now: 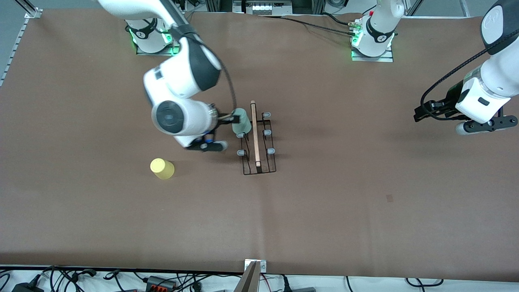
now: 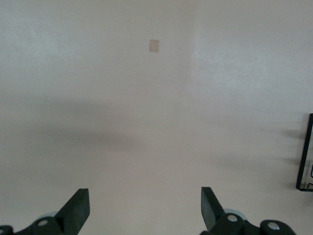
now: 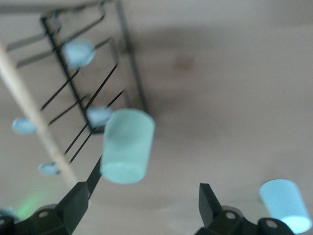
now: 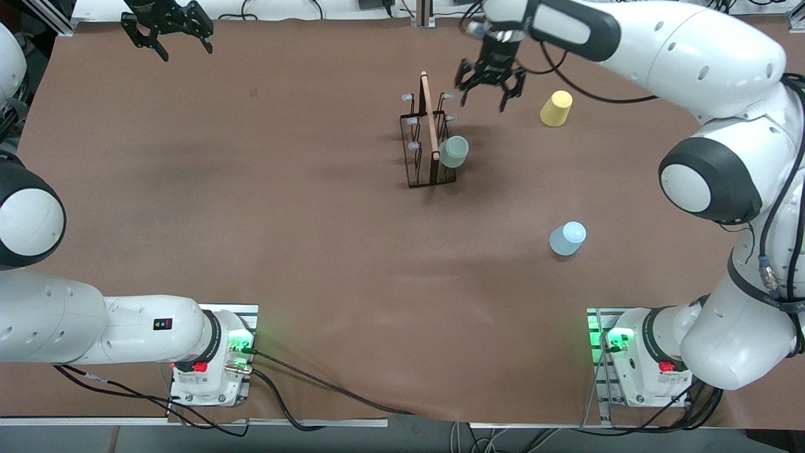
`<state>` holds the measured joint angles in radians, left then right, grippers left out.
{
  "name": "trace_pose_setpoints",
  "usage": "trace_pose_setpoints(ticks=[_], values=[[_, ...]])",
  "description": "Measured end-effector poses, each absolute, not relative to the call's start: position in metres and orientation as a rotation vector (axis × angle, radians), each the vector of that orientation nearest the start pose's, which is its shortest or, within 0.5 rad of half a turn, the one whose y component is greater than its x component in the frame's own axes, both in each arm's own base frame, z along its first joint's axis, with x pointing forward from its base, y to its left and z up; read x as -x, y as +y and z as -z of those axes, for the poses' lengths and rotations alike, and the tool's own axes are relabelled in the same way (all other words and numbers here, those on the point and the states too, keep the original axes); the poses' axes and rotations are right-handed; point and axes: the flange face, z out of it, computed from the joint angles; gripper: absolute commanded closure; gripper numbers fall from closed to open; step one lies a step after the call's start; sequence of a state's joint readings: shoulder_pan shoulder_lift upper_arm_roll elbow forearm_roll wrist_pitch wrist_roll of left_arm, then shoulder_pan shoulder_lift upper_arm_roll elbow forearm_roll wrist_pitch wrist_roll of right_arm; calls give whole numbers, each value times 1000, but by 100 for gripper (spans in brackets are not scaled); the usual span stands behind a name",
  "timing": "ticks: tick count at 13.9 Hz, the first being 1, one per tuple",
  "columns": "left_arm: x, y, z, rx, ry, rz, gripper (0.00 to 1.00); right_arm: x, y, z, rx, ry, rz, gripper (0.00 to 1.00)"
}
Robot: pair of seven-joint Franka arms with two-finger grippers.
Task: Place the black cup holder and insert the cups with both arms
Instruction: 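Lower the teal cup onto a rack peg with the right gripper, then open the right gripper and move it to the yellow cup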
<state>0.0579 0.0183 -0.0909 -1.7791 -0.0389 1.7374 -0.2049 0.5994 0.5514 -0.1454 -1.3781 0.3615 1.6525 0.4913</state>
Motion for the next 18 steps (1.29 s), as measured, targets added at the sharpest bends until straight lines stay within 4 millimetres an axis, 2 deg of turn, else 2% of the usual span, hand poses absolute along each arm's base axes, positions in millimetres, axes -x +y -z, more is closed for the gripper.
trace_pose_setpoints(ticks=[2,4,6,7,9,12,18], values=[[-564,-21,-530,3162,-288,-75,0,-616,294,-384,3032,279,-469,0],[-567,-17,-532,3163,-298,-29,0,-646,242,-379,3096,394,-341,0],[-568,-12,-533,3119,-281,-12,0,-670,203,-359,3136,474,-243,0],[-568,-11,-533,3097,-268,-6,0,-677,190,-346,3144,499,-222,0],[-568,-11,-534,3088,-260,-3,0,-689,172,-321,3154,517,-189,0],[-567,-11,-532,3086,-261,-24,0,-696,149,-288,3179,416,-219,0],[-566,-14,-534,3086,-254,-33,0,-692,145,-258,3158,254,-309,0]])
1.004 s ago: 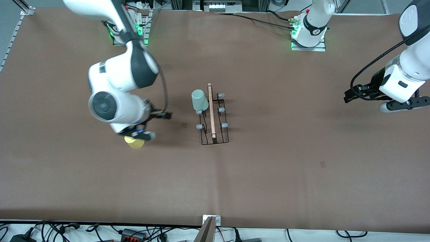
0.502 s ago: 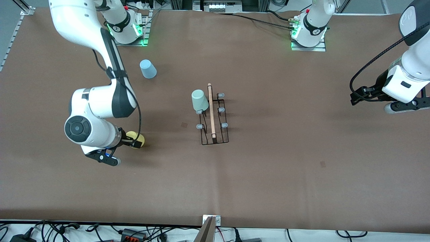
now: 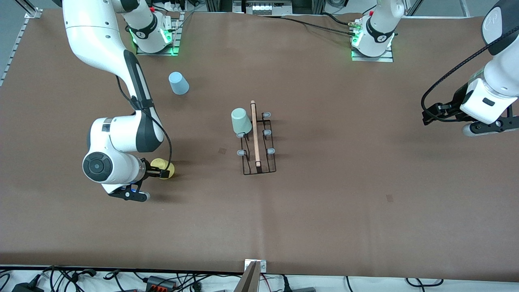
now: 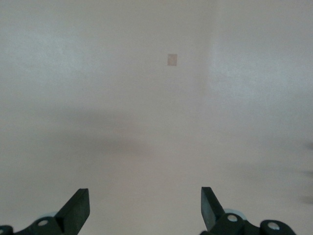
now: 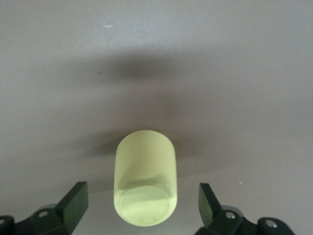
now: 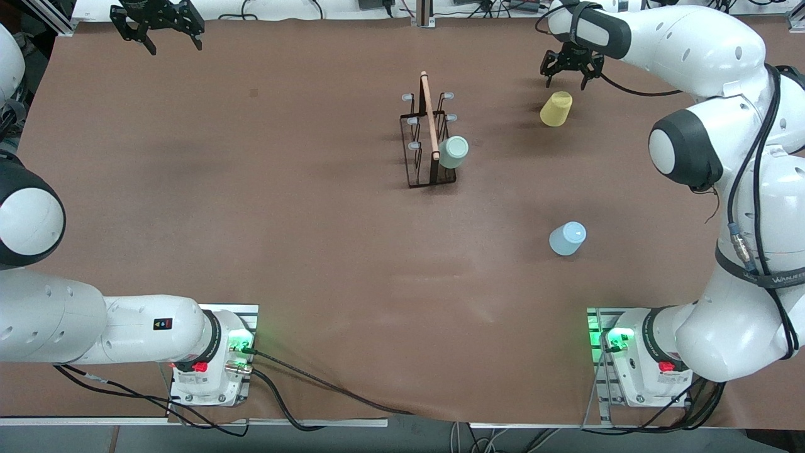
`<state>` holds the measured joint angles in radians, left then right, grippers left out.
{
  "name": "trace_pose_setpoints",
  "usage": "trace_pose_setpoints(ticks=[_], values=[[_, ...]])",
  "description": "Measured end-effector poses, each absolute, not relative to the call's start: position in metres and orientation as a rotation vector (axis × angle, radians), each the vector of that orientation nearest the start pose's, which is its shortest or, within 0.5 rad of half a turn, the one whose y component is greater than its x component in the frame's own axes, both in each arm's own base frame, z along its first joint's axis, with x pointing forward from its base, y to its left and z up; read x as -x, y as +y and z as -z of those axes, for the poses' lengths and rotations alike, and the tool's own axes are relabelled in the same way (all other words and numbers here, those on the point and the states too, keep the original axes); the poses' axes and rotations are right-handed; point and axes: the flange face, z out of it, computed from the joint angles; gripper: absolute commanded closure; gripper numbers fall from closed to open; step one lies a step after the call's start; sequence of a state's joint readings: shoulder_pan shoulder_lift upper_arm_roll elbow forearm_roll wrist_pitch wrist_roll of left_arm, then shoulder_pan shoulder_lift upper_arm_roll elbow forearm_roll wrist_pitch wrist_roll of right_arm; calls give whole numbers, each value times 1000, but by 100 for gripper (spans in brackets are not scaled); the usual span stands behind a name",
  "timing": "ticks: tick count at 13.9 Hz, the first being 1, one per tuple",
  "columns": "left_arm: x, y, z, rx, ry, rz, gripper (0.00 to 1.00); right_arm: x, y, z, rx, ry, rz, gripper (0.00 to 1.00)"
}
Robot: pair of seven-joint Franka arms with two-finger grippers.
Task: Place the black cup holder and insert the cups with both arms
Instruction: 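Open the right gripper and move it to the yellow cup, then grasp the yellow cup with the right gripper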
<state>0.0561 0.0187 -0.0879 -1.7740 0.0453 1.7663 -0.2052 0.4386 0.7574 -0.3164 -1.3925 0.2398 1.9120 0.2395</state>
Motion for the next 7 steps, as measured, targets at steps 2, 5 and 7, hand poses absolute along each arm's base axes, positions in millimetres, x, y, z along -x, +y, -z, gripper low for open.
trace_pose_setpoints(ticks=[2,5,7], values=[[-566,-16,-535,3086,-247,-29,0,-689,144,-249,3137,247,-339,0],[-566,-17,-535,3087,-246,-29,0,-685,142,-238,3137,251,-373,0],[-566,-17,-536,3087,-246,-28,0,-681,140,-232,3138,257,-394,12]])
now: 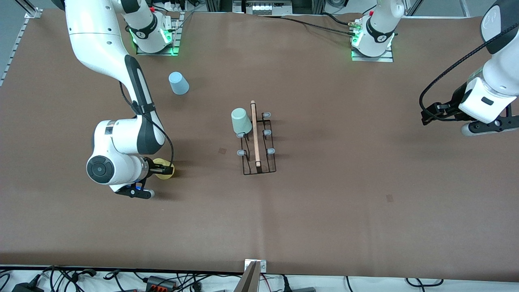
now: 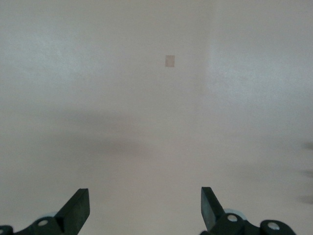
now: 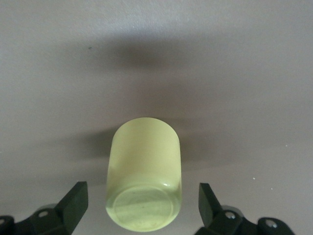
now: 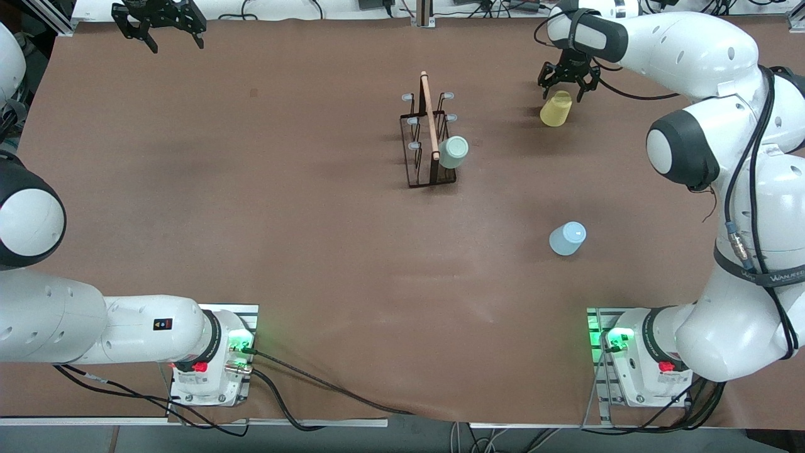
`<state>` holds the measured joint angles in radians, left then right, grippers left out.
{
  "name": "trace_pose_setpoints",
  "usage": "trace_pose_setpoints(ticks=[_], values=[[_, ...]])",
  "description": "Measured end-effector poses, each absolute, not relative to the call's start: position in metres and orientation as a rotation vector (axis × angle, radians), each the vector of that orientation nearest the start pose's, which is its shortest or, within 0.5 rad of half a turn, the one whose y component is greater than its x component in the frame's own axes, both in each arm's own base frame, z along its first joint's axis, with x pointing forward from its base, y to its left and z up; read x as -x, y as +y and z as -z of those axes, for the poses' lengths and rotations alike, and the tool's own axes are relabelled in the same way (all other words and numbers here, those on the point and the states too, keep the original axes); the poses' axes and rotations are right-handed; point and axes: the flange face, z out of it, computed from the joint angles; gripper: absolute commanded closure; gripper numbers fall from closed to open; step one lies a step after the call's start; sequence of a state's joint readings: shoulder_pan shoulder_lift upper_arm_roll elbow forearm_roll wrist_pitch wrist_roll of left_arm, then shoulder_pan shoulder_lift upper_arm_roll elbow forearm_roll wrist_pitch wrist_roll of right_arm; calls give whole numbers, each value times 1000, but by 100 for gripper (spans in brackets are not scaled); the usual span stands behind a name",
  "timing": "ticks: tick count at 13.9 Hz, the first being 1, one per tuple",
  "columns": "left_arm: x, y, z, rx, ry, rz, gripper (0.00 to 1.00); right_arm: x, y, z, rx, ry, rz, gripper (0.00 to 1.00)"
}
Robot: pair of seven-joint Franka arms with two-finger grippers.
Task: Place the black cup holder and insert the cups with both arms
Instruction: 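Grasp the yellow cup with the right gripper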
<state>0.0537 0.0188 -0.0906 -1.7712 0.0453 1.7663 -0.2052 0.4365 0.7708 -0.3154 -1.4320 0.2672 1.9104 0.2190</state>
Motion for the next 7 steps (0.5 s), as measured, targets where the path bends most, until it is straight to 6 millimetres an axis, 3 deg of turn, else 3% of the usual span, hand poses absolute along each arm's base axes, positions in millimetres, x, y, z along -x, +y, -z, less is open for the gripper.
trace_pose_setpoints(ticks=[1,3,5,7], values=[[-566,-17,-536,3087,-246,-28,0,-680,138,-229,3138,259,-402,39],[-566,-17,-536,3087,-246,-27,0,-680,137,-227,3132,265,-405,66],[-566,-17,-536,3087,-246,-27,0,-684,138,-232,3127,265,-387,77],[-567,-17,-536,3087,-246,-27,0,-691,142,-246,3125,250,-341,77]])
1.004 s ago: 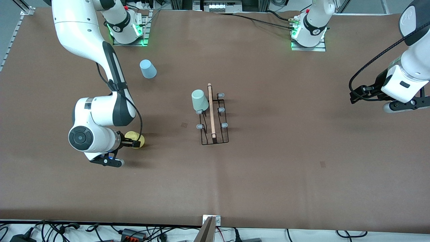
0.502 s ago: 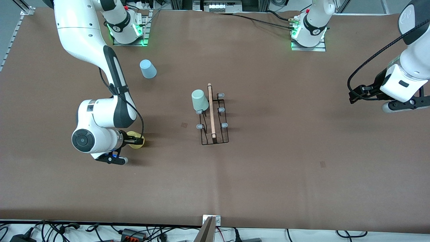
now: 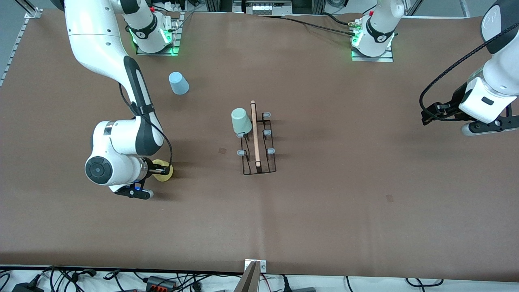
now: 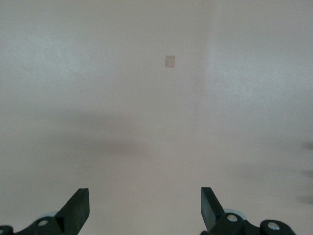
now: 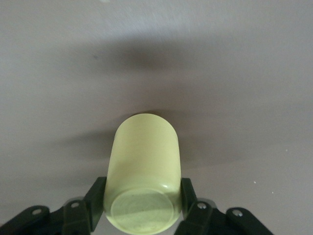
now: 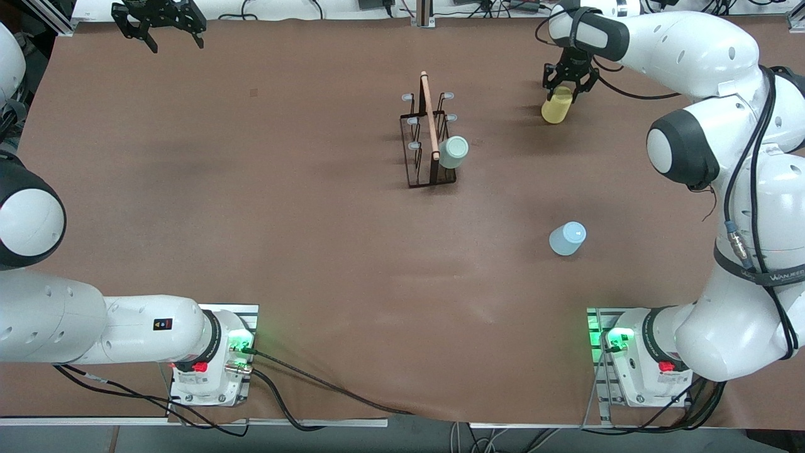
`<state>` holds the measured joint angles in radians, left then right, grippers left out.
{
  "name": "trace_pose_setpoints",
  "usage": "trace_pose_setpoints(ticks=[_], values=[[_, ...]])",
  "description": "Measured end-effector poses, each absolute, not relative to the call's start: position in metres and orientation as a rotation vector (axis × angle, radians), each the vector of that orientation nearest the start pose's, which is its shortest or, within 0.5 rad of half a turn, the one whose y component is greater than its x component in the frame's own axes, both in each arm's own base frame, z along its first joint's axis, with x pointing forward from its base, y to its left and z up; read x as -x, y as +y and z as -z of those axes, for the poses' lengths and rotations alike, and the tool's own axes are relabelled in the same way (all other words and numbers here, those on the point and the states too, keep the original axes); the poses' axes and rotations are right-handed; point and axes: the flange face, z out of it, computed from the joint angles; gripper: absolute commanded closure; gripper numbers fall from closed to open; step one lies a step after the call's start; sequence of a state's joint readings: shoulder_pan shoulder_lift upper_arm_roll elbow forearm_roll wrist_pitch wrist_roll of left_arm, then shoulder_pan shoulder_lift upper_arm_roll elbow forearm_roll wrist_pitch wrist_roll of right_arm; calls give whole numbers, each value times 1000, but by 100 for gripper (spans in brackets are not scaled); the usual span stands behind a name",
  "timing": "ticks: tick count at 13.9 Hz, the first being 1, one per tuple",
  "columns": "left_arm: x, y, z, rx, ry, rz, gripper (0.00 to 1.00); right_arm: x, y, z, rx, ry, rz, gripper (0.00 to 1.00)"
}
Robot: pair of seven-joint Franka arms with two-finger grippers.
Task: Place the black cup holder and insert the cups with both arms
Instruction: 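Grasp the yellow cup with the right gripper, then lift and carry the yellow cup over the rack with the right gripper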
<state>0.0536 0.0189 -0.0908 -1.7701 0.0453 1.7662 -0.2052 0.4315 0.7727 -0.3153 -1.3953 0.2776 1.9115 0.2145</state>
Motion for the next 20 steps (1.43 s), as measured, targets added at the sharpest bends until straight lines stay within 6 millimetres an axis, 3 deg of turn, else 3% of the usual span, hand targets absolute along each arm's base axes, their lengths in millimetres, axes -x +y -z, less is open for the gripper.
trace_pose_setpoints(ticks=[3,6,8,12,14,17,20], values=[[-567,-17,-536,3087,-244,-26,0,-703,171,-295,3112,176,-264,79],[-567,-18,-536,3087,-243,-26,0,-693,245,-367,3094,73,-211,79],[-567,-18,-536,3087,-242,-26,0,-676,292,-393,3087,24,-182,79],[-567,-18,-536,3087,-242,-25,0,-644,368,-414,3067,-37,-124,77],[-567,-18,-536,3087,-242,-25,0,-637,393,-419,3023,-6,-76,75],[-567,-18,-536,3087,-242,-25,0,-632,408,-416,2976,8,-84,75],[-567,-18,-536,3087,-242,-25,0,-628,417,-400,2976,-1,-122,75]])
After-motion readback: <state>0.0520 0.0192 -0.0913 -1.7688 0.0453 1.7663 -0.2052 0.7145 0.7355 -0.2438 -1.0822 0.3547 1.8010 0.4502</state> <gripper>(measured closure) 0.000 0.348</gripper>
